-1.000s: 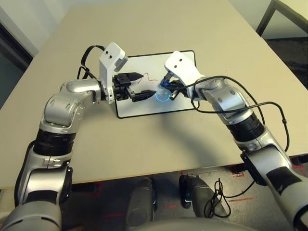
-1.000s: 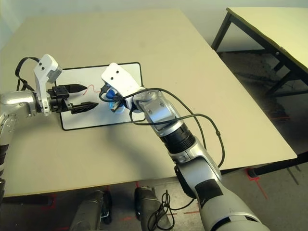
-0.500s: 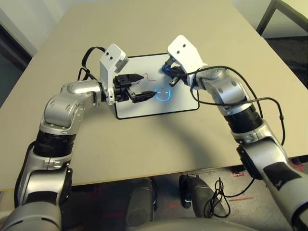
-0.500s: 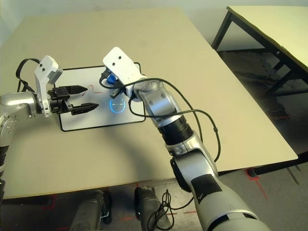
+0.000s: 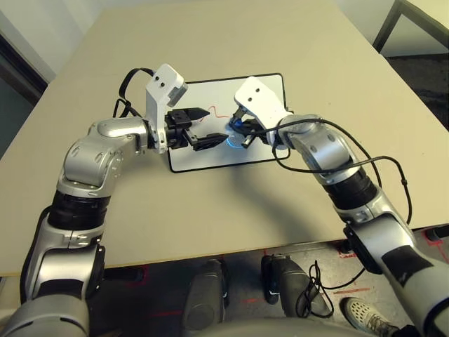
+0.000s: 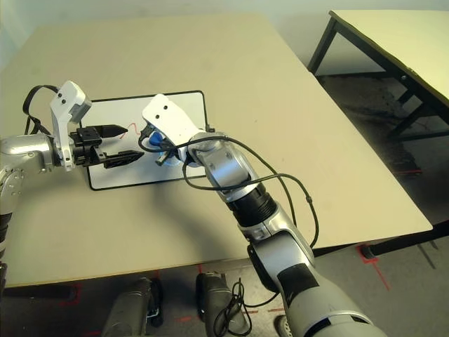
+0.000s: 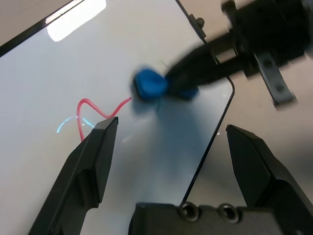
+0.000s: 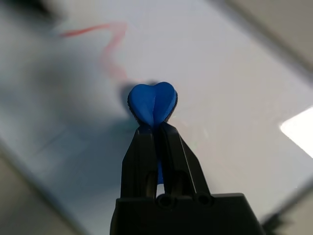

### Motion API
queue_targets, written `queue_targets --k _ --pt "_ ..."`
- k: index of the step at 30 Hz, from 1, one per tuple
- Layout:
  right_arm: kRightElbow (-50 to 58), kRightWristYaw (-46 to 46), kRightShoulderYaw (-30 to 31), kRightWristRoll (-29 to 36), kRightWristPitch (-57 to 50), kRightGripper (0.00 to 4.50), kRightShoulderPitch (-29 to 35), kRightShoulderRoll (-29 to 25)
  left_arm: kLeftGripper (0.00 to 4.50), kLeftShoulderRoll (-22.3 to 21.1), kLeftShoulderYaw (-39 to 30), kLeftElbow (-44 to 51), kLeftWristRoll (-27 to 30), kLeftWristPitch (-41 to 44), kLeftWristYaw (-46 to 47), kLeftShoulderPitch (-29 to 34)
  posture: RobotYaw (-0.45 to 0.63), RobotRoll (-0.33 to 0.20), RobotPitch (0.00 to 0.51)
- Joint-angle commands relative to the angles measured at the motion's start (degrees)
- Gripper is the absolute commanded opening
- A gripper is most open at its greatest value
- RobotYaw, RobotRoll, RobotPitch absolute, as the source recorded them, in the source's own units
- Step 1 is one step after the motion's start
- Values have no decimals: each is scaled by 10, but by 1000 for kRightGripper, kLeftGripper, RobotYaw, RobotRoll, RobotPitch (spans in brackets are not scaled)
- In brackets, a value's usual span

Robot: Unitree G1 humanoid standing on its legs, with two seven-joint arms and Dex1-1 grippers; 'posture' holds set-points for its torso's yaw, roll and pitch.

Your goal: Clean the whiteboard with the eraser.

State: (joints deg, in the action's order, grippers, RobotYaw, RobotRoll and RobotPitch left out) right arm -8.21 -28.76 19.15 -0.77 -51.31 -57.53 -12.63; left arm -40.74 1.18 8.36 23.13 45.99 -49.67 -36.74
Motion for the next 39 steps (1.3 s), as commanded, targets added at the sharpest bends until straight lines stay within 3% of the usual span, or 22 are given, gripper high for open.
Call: queue_targets --k 1,5,16,22,39 --pt "-43 19 -28 -9 25 1 -27 -4 4500 -2 -1 9 6 6 -1 9 75 0 180" --pt "-54 23 -28 -11 30 1 -29 -3 4500 -3 -1 9 6 6 -1 8 75 0 180" --pt "62 0 44 -1 -41 1 68 27 4500 -2 -1 11 7 9 0 5 75 0 180" --pt "74 -7 60 -3 -49 1 86 25 4500 -1 1 9 6 9 -1 2 75 0 183" --pt "-68 29 -27 -19 44 1 1 -16 4500 2 4 5 6 7 -3 -4 67 0 181"
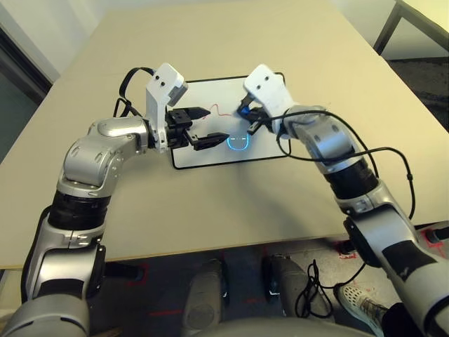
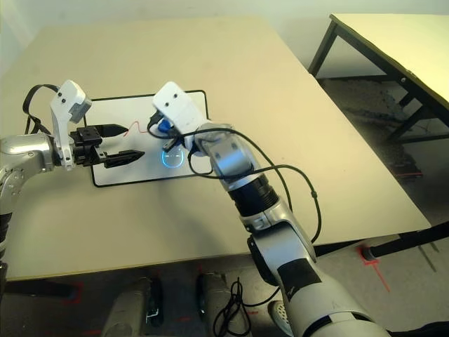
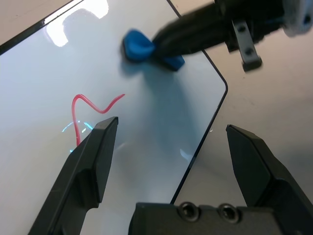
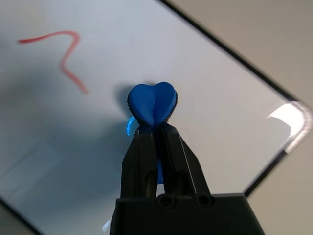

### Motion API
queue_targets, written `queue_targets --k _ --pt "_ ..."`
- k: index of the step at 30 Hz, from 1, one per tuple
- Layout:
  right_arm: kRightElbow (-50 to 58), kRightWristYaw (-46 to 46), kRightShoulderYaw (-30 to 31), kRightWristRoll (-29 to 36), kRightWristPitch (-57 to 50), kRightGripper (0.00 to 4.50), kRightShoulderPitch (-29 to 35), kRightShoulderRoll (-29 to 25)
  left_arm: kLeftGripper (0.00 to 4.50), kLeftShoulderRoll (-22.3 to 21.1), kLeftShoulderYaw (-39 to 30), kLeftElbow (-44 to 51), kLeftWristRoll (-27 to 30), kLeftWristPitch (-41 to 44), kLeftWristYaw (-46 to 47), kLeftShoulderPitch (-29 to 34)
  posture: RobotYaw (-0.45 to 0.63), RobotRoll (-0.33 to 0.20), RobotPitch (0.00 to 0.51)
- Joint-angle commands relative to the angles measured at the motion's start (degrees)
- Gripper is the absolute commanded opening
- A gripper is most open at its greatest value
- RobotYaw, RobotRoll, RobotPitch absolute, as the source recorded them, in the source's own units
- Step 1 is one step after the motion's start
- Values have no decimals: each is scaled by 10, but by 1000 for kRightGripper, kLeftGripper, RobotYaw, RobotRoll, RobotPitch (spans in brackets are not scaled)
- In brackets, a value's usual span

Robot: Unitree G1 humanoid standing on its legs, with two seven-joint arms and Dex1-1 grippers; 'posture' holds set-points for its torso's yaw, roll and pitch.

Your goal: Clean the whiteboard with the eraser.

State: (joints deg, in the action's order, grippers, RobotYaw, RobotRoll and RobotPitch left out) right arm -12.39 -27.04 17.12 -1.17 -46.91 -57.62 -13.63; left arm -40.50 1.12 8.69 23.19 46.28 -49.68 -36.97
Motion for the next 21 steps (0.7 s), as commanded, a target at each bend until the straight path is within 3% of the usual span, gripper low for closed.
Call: queue_targets --k 1,13,21 --pt "-27 12 -6 -15 0 1 5 -7 4500 -1 4 1 5 4 -4 -2 67 0 181" --pt "95 -16 65 -18 -66 1 127 -6 4500 -1 6 1 5 6 -5 -4 68 0 187" --pt "79 -12 56 -22 -55 1 115 -6 4500 0 7 0 5 6 -7 -5 65 0 188"
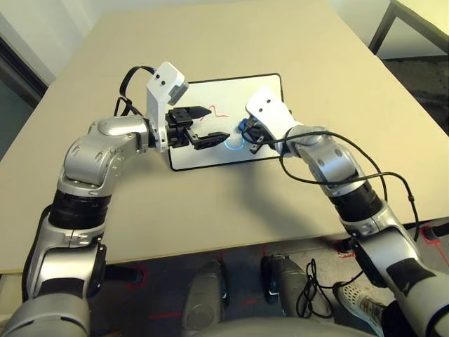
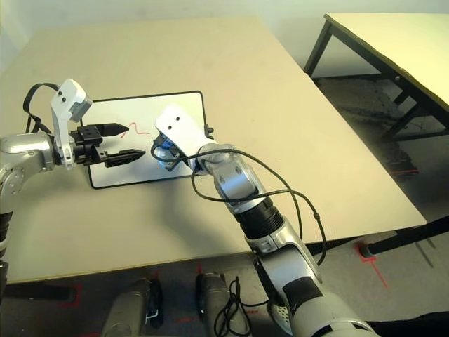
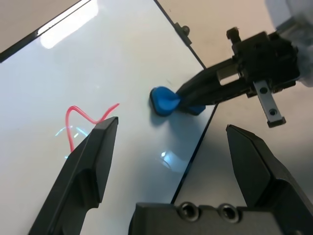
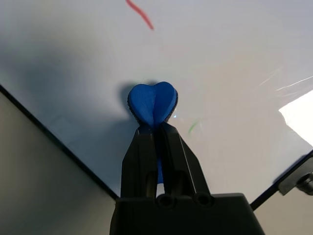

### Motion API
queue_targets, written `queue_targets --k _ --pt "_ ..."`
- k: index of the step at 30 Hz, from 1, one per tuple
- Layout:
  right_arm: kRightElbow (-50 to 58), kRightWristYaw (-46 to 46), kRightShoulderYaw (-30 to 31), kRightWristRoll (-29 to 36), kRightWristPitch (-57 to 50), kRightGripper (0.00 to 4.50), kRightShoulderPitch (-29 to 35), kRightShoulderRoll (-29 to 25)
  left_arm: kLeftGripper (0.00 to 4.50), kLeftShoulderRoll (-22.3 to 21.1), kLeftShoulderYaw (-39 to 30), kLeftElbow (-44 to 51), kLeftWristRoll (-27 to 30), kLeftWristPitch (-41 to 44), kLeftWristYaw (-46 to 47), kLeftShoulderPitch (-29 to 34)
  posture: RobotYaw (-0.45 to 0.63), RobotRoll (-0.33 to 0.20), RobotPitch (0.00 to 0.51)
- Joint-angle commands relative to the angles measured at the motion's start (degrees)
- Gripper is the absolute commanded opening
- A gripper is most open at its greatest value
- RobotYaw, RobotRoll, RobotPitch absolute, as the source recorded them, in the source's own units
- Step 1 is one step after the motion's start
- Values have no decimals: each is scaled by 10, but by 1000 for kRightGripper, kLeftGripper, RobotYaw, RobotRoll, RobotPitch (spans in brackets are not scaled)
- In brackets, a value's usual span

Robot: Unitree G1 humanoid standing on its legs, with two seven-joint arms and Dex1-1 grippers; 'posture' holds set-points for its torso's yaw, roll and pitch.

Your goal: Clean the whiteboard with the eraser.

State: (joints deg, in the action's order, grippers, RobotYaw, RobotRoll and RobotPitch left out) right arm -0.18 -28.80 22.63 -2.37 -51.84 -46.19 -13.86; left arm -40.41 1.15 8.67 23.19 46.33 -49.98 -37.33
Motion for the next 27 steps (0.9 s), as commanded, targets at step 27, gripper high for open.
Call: queue_targets --k 27 --pt "-13 8 17 -6 -9 1 12 29 4500 -29 -11 -31 -9 -9 -6 -7 72 0 195"
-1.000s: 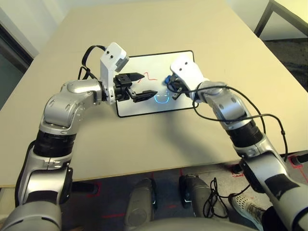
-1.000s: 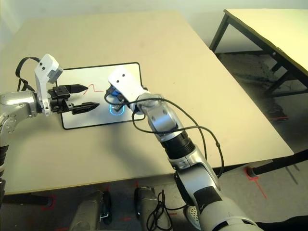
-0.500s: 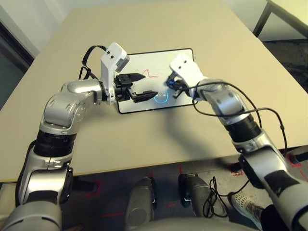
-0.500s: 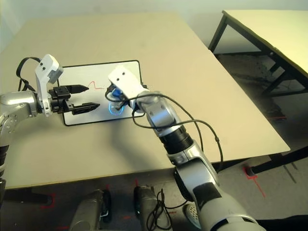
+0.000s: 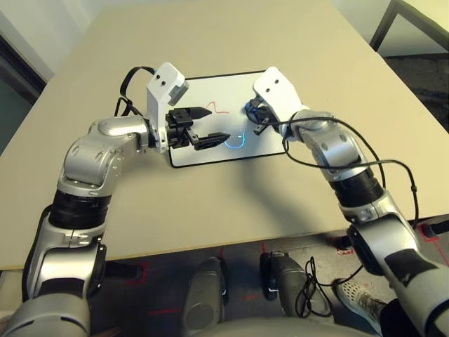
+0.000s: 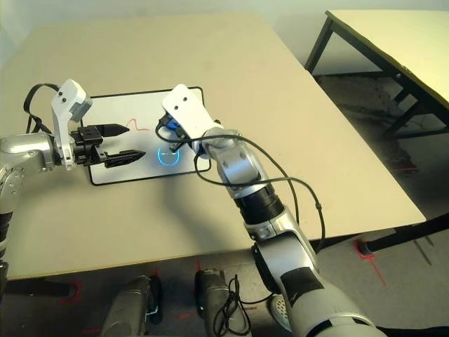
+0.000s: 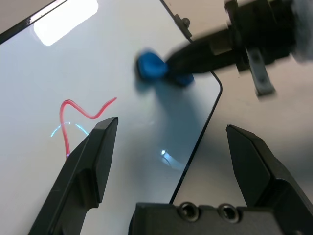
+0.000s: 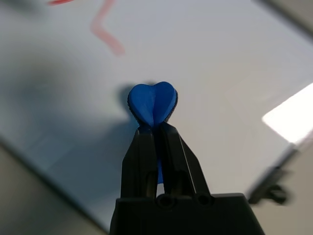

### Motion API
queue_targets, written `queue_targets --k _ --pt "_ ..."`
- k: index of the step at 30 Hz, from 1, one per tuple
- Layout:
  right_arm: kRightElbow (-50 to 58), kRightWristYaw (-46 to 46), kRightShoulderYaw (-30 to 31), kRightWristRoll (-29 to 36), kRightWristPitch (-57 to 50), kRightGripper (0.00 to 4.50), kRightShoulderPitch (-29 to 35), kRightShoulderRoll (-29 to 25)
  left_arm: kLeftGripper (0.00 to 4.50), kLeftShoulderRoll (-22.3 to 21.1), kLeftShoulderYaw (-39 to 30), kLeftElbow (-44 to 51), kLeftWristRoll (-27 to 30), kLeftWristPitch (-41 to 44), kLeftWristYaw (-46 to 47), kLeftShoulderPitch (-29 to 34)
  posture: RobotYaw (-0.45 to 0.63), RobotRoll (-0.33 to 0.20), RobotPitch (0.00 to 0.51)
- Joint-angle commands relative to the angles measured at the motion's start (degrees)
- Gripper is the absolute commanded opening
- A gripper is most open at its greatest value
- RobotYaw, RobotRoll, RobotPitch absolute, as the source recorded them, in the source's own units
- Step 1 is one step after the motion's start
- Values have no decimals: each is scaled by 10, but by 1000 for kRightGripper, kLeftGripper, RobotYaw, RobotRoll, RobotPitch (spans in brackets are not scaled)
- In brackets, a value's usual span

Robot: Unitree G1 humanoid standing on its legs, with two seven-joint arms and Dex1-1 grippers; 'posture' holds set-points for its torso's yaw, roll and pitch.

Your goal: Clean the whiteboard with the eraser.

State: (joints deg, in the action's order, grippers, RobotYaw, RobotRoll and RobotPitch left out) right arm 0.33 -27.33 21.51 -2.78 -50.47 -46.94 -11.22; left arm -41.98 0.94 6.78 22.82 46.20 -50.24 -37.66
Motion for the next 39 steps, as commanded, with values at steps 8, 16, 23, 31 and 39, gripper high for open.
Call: queue_targets --k 8,16,23,31,39 --pt "-69 -3 14 -4 14 1 -28 28 4500 -57 -21 -46 -19 -26 -7 -4 80 0 197" --pt "-154 9 -26 0 77 1 -113 54 4500 -76 -32 -36 -17 -21 -6 17 94 0 194" --pt "-155 -6 -2 -7 84 1 -96 64 4500 -77 -40 -15 -9 -5 -1 33 103 0 198" --pt "-79 -38 48 -12 46 1 -37 54 4500 -79 -45 -9 -5 3 3 36 103 0 203" --pt "-182 -7 -5 -13 101 1 -109 61 4500 -73 -45 -3 -1 6 7 42 100 0 203"
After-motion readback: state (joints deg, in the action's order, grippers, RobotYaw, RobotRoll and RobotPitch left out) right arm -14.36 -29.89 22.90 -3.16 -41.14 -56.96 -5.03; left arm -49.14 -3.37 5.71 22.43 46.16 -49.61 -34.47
